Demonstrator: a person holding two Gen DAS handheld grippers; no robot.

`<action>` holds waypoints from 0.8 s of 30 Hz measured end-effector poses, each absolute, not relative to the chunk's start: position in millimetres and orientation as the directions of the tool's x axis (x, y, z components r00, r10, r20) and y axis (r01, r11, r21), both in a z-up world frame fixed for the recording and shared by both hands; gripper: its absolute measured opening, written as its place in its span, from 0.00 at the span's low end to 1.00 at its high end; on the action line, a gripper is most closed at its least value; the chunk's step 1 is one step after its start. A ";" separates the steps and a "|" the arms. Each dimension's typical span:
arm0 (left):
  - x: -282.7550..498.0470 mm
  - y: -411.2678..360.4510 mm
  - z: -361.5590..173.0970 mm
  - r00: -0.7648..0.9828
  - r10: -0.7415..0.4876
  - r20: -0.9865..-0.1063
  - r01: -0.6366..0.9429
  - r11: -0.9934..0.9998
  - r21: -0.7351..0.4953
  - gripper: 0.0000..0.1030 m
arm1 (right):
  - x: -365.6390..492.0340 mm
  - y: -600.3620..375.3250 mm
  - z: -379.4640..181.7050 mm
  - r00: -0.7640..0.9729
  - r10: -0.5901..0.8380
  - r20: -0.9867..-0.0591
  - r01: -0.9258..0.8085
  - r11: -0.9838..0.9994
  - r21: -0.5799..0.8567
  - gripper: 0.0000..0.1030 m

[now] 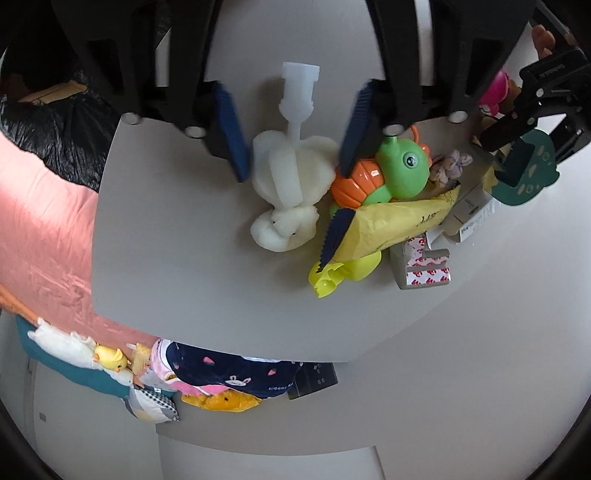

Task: Collect trash
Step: 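Grasp the white plush toy with the right tool while the left tool grasps the translucent blue sheet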

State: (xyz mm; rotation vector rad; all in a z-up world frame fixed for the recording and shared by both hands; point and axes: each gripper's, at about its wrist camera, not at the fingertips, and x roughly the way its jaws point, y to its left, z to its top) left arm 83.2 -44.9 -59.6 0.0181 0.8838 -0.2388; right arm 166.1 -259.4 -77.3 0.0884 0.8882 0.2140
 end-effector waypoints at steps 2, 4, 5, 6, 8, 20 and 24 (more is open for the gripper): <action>83.7 -43.9 -60.3 0.609 -0.206 -0.766 0.217 0.972 -0.089 0.61 | 164.1 -257.5 -77.7 0.614 0.211 -0.760 -0.152 0.977 0.149 0.32; 84.0 -43.3 -61.2 0.609 -0.209 -0.765 0.217 0.972 -0.093 0.62 | 160.4 -257.7 -76.3 0.623 0.215 -0.752 -0.157 0.976 0.149 0.28; 84.2 -43.5 -62.1 0.607 -0.207 -0.767 0.216 0.972 -0.091 0.63 | 158.3 -258.5 -75.2 0.628 0.218 -0.747 -0.156 0.976 0.153 0.27; 84.8 -43.9 -63.1 0.601 -0.202 -0.773 0.216 0.973 -0.086 0.64 | 156.8 -259.3 -74.4 0.630 0.220 -0.745 -0.155 0.975 0.157 0.27; 86.2 -45.1 -67.8 0.587 -0.184 -0.788 0.208 0.975 -0.073 0.68 | 153.7 -262.1 -73.3 0.631 0.229 -0.741 -0.153 0.973 0.170 0.27; 79.2 -44.1 -58.1 0.624 -0.182 -0.759 0.190 0.979 -0.078 0.59 | 138.8 -271.4 -59.9 0.649 0.264 -0.713 -0.162 0.964 0.210 0.23; 72.5 -38.1 -44.6 0.662 -0.182 -0.727 0.148 0.983 -0.111 0.52 | 128.8 -274.0 -52.1 0.659 0.280 -0.698 -0.176 0.960 0.219 0.20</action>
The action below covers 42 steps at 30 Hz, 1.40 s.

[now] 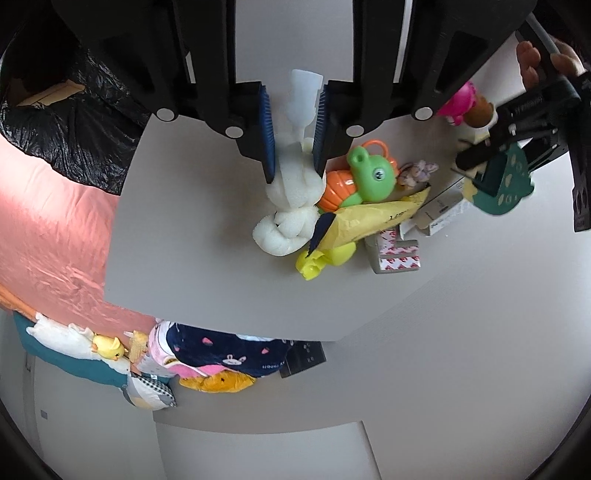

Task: Collect trash
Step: 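Grasp the white plush toy with the right tool while the left tool grasps the translucent blue sheet, then carry both items over the black trash bag and open both tools to drop them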

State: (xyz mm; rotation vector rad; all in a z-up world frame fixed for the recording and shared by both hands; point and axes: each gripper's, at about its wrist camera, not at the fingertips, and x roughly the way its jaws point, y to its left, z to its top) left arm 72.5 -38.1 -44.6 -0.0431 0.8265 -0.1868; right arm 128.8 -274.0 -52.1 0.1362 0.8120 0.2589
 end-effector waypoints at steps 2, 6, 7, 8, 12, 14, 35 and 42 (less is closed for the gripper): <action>67.0 -33.4 -36.7 0.684 -0.182 -0.707 0.122 0.983 -0.136 0.50 | 123.8 -276.6 -47.6 0.666 0.285 -0.690 -0.177 0.958 0.225 0.19; 55.8 -29.0 -26.0 0.701 -0.186 -0.688 0.106 0.982 -0.158 0.47 | 113.5 -285.0 -37.5 0.680 0.295 -0.671 -0.173 0.954 0.244 0.19; 53.0 -28.9 -23.6 0.704 -0.190 -0.684 0.107 0.981 -0.163 0.47 | 110.8 -285.9 -35.2 0.685 0.293 -0.667 -0.171 0.955 0.244 0.19; 50.7 -29.5 -21.5 0.707 -0.192 -0.681 0.108 0.980 -0.165 0.47 | 108.5 -288.0 -33.0 0.690 0.293 -0.662 -0.170 0.954 0.245 0.19; 40.4 -37.5 -9.6 0.719 -0.195 -0.667 0.119 0.980 -0.158 0.46 | 95.6 -296.0 -22.0 0.709 0.294 -0.641 -0.169 0.953 0.251 0.19; 37.5 -43.1 -4.0 0.723 -0.201 -0.661 0.130 0.979 -0.156 0.46 | 89.1 -302.3 -16.7 0.719 0.295 -0.629 -0.164 0.952 0.258 0.19; 25.0 -141.0 19.7 0.708 -0.303 -0.638 0.293 0.948 -0.125 0.46 | 32.3 -379.6 8.7 0.786 0.220 -0.577 -0.070 0.960 0.271 0.19; 25.7 -175.1 17.3 0.681 -0.347 -0.645 0.353 0.927 -0.127 0.46 | 17.1 -404.5 11.4 0.801 0.176 -0.573 -0.024 0.964 0.263 0.19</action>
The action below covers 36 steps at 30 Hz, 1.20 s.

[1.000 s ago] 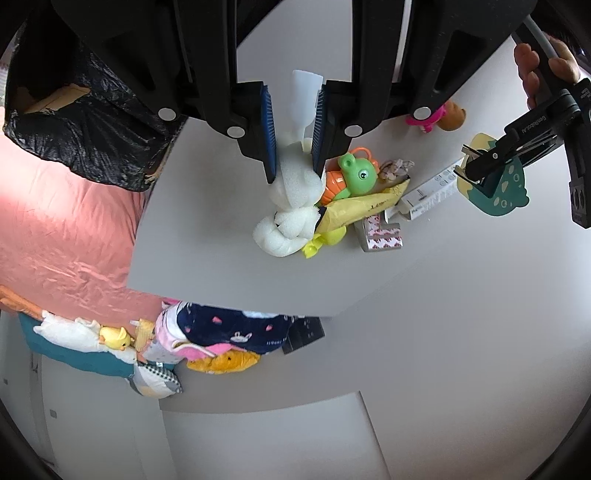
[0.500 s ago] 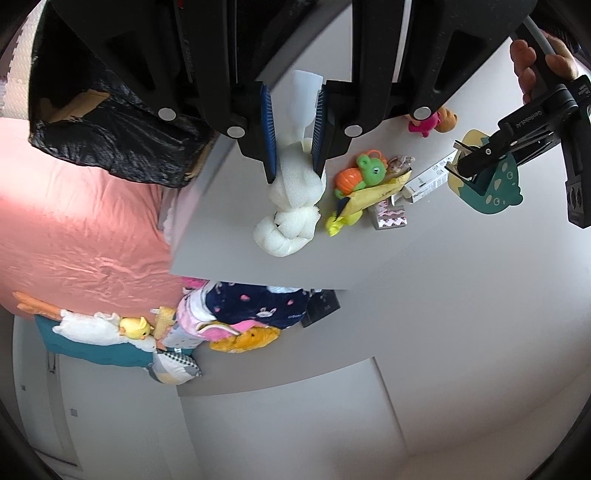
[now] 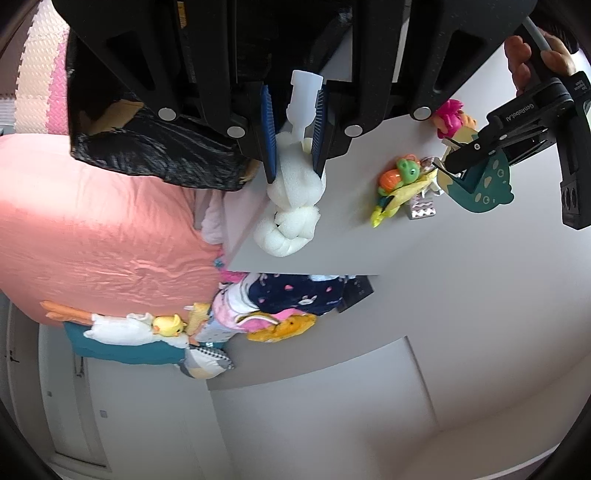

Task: Collect trash
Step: 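Carry both items over the black trash bag and open both tools to drop them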

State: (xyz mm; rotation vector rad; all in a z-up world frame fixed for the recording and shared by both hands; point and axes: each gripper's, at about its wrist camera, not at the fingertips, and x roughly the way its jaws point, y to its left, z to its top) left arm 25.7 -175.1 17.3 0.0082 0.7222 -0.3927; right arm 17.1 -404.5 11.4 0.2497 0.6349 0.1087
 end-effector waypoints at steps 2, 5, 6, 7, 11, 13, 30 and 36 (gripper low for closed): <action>27.0 -183.8 16.3 0.671 -0.359 -0.649 0.368 0.921 -0.128 0.46 | 13.7 -411.8 12.4 0.805 0.165 -0.570 -0.011 0.965 0.263 0.19; 26.3 -196.4 15.4 0.659 -0.375 -0.652 0.392 0.911 -0.127 0.46 | 7.7 -421.8 13.6 0.809 0.147 -0.568 0.007 0.965 0.261 0.19; 26.4 -200.7 15.2 0.655 -0.380 -0.653 0.400 0.908 -0.126 0.46 | 6.5 -424.1 13.7 0.811 0.142 -0.568 0.013 0.965 0.260 0.19; 26.7 -203.3 15.1 0.652 -0.384 -0.654 0.406 0.905 -0.126 0.46 | 4.7 -427.9 13.9 0.812 0.136 -0.568 0.020 0.965 0.260 0.19; 26.6 -219.0 13.5 0.635 -0.403 -0.659 0.434 0.892 -0.126 0.46 | -0.2 -440.4 13.9 0.816 0.117 -0.566 0.043 0.965 0.260 0.19; 26.1 -226.5 12.9 0.629 -0.409 -0.661 0.446 0.886 -0.125 0.46 | -2.9 -446.0 13.8 0.818 0.107 -0.565 0.053 0.964 0.260 0.19; 20.3 -294.4 -0.1 0.493 -0.494 -0.716 0.600 0.789 -0.131 0.60 | -16.9 -495.8 6.7 0.800 0.012 -0.599 0.184 0.947 0.264 0.54; 12.3 -307.4 -6.8 0.485 -0.490 -0.724 0.619 0.778 -0.113 0.94 | -24.4 -511.1 2.3 0.800 -0.085 -0.594 0.292 0.920 0.261 0.82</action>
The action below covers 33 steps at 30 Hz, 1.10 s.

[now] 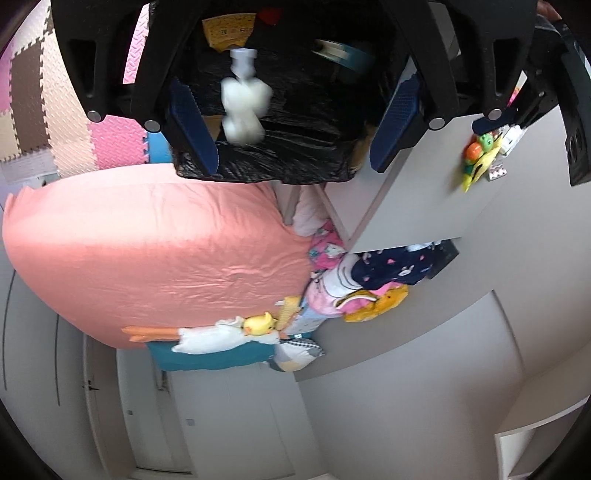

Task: Collect trash
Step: 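Carry both items over the black trash bag and open both tools to drop them, then move both open tools back to the remaining items on the table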

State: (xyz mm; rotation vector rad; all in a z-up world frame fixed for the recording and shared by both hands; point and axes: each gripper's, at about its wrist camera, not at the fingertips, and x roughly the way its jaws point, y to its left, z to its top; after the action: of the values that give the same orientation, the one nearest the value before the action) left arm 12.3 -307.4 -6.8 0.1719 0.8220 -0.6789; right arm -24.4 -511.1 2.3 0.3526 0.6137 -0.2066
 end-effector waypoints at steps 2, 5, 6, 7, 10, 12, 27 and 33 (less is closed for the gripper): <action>11.4 -306.9 -7.4 0.471 -0.502 -0.726 0.626 0.770 -0.126 0.94 | -26.1 -514.3 1.7 0.801 -0.091 -0.592 0.302 0.915 0.268 0.82; 7.8 -307.9 -6.9 0.473 -0.511 -0.718 0.637 0.761 -0.122 0.94 | -28.4 -515.8 1.4 0.800 -0.095 -0.592 0.304 0.915 0.265 0.82; 6.6 -307.6 -6.4 0.471 -0.514 -0.717 0.642 0.757 -0.121 0.94 | -26.6 -516.5 1.3 0.800 -0.094 -0.592 0.304 0.915 0.265 0.82; 5.4 -308.6 -6.9 0.473 -0.514 -0.716 0.643 0.757 -0.118 0.94 | -26.2 -515.7 0.7 0.800 -0.092 -0.593 0.302 0.916 0.265 0.82; 3.9 -308.3 -7.4 0.473 -0.516 -0.714 0.648 0.753 -0.116 0.94 | -23.5 -511.8 -0.2 0.799 -0.086 -0.595 0.295 0.919 0.264 0.82; 4.9 -308.0 -7.8 0.478 -0.512 -0.714 0.645 0.756 -0.110 0.94 | -22.0 -508.6 0.0 0.799 -0.082 -0.595 0.290 0.920 0.263 0.82; 14.0 -252.1 -5.6 0.545 -0.438 -0.715 0.549 0.831 -0.090 0.94 | 5.2 -457.7 -2.0 0.798 0.002 -0.603 0.193 0.946 0.259 0.82; 17.8 -218.7 -6.5 0.574 -0.398 -0.715 0.490 0.867 -0.089 0.94 | 17.5 -430.1 -2.7 0.796 0.036 -0.605 0.148 0.956 0.252 0.82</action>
State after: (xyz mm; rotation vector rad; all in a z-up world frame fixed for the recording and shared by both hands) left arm 17.8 -218.7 -6.5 0.1233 0.8056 -0.5216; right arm 17.5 -430.1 -2.7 0.2955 0.6505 -0.0613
